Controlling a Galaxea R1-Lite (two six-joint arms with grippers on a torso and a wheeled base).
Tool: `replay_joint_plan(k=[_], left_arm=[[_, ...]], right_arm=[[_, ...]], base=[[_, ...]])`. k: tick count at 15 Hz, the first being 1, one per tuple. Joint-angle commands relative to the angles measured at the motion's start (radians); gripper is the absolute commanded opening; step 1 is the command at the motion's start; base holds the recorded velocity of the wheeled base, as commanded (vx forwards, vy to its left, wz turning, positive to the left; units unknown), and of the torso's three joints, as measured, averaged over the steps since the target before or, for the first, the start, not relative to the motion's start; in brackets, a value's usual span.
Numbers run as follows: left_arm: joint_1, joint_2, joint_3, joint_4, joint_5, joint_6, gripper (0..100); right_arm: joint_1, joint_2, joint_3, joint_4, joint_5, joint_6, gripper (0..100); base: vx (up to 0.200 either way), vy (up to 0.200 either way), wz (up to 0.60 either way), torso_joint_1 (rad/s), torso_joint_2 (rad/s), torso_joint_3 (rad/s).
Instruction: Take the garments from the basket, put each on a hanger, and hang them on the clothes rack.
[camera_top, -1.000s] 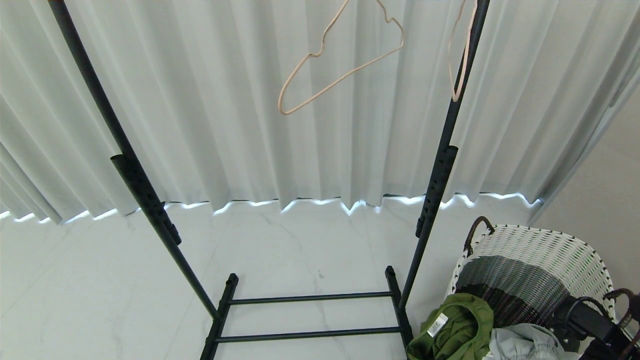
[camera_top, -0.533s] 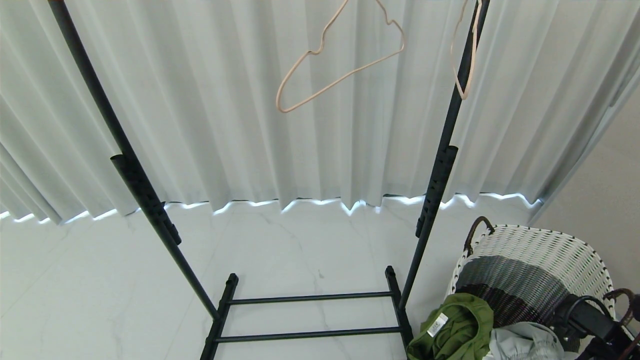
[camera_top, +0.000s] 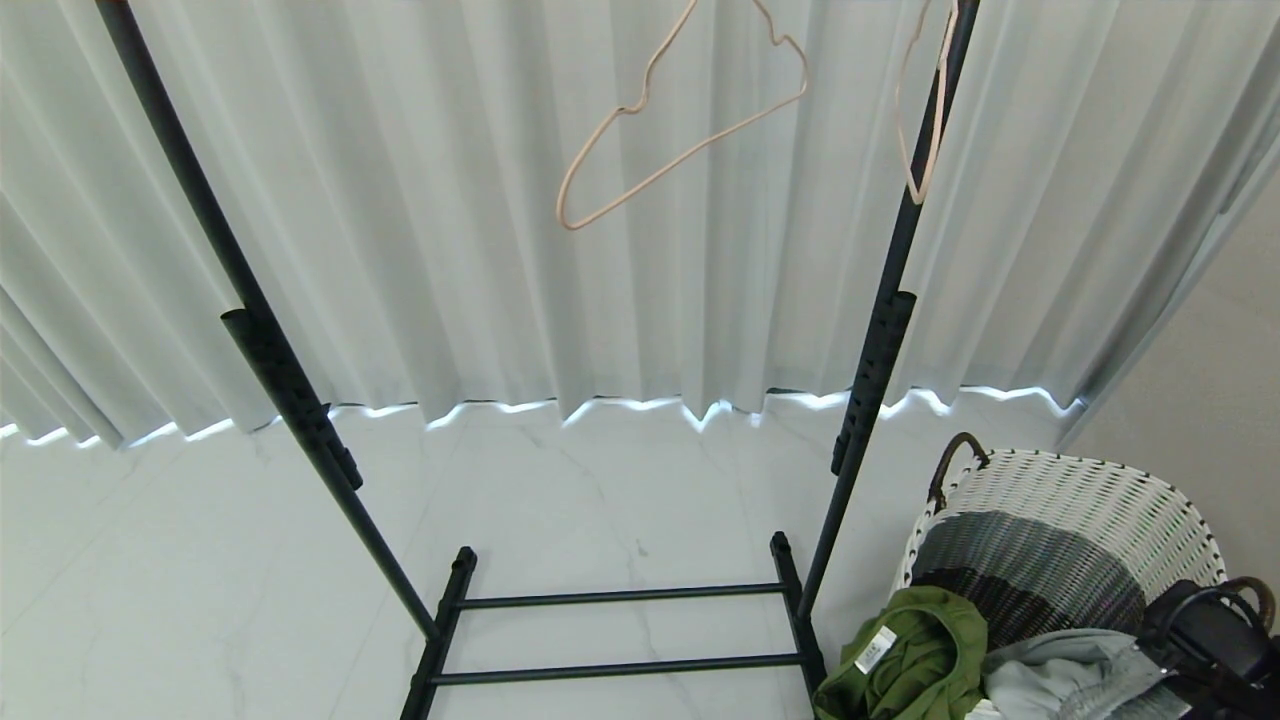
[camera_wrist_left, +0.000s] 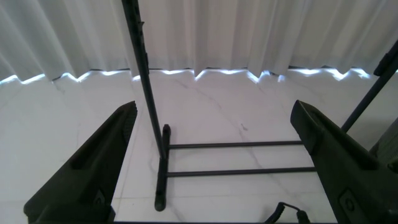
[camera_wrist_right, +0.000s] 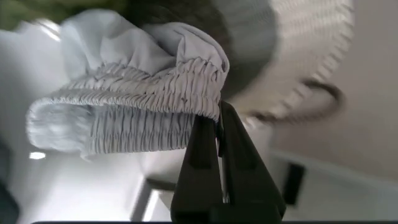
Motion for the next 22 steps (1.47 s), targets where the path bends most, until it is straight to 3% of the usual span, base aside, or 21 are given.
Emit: replay_joint_plan(k=[1, 2, 3, 5, 6, 12, 16, 22], left_arm=[[0.001, 0.0, 0.0, 0.0, 0.0, 0.0, 100], [-0.001, 0.0, 0.0, 0.0, 0.0, 0.0, 100], [0.001, 0.0, 0.0, 0.0, 0.0, 0.0, 100], [0.001, 0.0, 0.0, 0.0, 0.0, 0.0, 100], [0.001, 0.0, 0.0, 0.0, 0.0, 0.0, 100], [0.001, 0.002, 0.0, 0.0, -0.002, 0.011, 100], [0.001, 0.002, 0.0, 0.002, -0.006, 0.046, 100], [0.001, 0.0, 0.0, 0.002, -0.009, 0.069, 100]], right_arm=[[-0.035, -0.306, -0.061, 0.218, -0.091, 0.0, 0], [-0.067, -0.402, -0.167, 0.412, -0.093, -0.002, 0], [-0.092, -0.503, -0.342, 0.712, -0.091, 0.0, 0], [-0.107, -0.596, -0.66, 1.192, -0.085, 0.012, 0], [-0.106, -0.62, -0.772, 1.31, -0.085, 0.023, 0], [-0.106, -0.632, -1.121, 1.465, -0.088, 0.018, 0], [-0.104, -0.634, -1.154, 1.474, -0.087, 0.006, 0], [-0.081, -0.632, -1.154, 1.469, -0.071, -0.017, 0]], base=[[0.0, 0.0, 0.0, 0.0, 0.0, 0.0], [0.0, 0.0, 0.0, 0.0, 0.0, 0.0], [0.0, 0.0, 0.0, 0.0, 0.0, 0.0], [0.0, 0.0, 0.0, 0.0, 0.0, 0.0], [0.0, 0.0, 0.0, 0.0, 0.0, 0.0], [0.0, 0.0, 0.0, 0.0, 0.0, 0.0], [0.0, 0.0, 0.0, 0.0, 0.0, 0.0], [-0.2, 0.0, 0.0, 0.003, 0.0, 0.003]])
